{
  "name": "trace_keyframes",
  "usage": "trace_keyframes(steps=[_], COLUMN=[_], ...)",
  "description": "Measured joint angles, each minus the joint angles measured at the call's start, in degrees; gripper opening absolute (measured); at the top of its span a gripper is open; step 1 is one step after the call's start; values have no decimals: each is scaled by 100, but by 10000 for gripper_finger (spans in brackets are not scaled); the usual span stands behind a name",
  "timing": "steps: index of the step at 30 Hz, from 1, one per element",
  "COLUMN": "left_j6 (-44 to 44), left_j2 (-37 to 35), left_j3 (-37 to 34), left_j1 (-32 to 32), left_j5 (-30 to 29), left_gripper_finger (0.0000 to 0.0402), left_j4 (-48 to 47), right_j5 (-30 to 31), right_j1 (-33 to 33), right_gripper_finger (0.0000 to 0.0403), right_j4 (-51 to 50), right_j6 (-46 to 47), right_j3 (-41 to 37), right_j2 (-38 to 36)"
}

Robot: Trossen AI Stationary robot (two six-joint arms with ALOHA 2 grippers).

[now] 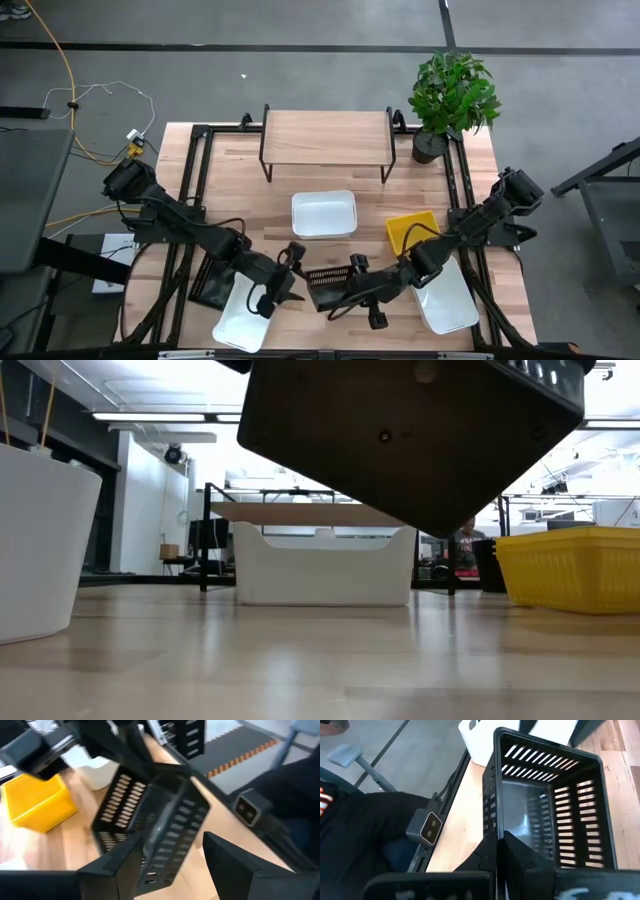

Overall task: Stack baskets on shelf by color
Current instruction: Stack the black bin on top of the stacked black bins

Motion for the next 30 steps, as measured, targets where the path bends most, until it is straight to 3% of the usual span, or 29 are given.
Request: trace_keyframes(steps=[11, 18, 22, 27, 30], left_j6=[-9, -13, 134, 232, 276], left_j2=[0, 46, 46, 44, 44], left_j3=[5, 5, 5, 5, 5], left_j1=[197, 408, 415, 413, 412], left_j5=[113, 795, 1062, 1318, 1371], left_gripper_finger=[197, 188, 140, 32, 12], left_j4=[-119, -136, -86, -89, -120], right_j5=[-115, -213, -212, -184, -140], right_j1=[-28, -26, -26, -26, -29], right_gripper_finger=[0, 0, 0, 2, 12], right_j4=[254, 354, 350, 350, 410], right_j6=[-306, -448, -450, -483, -554], right_j3=[-2, -2, -2, -2, -4], right_j2=[0, 0, 0, 0, 0])
